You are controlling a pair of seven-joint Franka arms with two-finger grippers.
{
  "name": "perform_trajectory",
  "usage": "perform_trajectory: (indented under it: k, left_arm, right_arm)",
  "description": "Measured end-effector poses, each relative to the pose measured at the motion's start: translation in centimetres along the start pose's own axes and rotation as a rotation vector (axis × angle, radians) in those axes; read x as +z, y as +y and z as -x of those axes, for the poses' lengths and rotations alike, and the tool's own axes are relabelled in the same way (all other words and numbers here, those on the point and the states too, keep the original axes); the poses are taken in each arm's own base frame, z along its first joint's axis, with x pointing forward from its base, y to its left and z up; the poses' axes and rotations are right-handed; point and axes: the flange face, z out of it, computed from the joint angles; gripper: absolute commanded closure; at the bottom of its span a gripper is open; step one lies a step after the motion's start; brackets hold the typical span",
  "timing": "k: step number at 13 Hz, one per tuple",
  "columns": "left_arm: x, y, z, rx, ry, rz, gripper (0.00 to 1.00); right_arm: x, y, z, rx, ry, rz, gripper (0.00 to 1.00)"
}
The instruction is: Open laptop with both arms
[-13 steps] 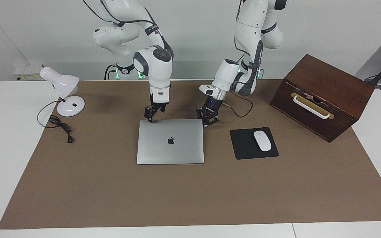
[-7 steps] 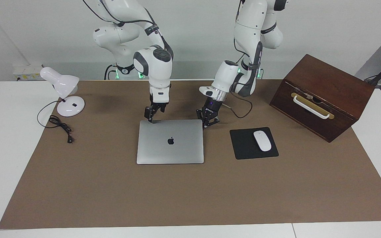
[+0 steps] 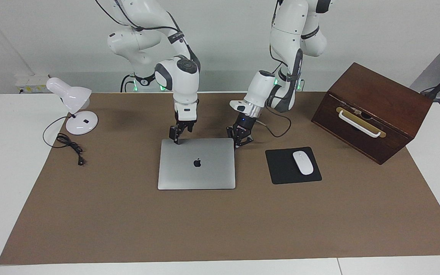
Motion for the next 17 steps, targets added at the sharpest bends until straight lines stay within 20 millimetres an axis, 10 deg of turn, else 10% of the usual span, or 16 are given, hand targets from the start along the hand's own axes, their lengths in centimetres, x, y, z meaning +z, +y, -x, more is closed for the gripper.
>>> perform_trajectory:
  k: [17]
  left_arm:
    - [0.0, 0.0, 0.0, 0.019, 0.0, 0.001, 1.0]
  right_arm:
    - [-0.6, 3.5, -1.4, -0.021, 0.086, 0.027, 0.0]
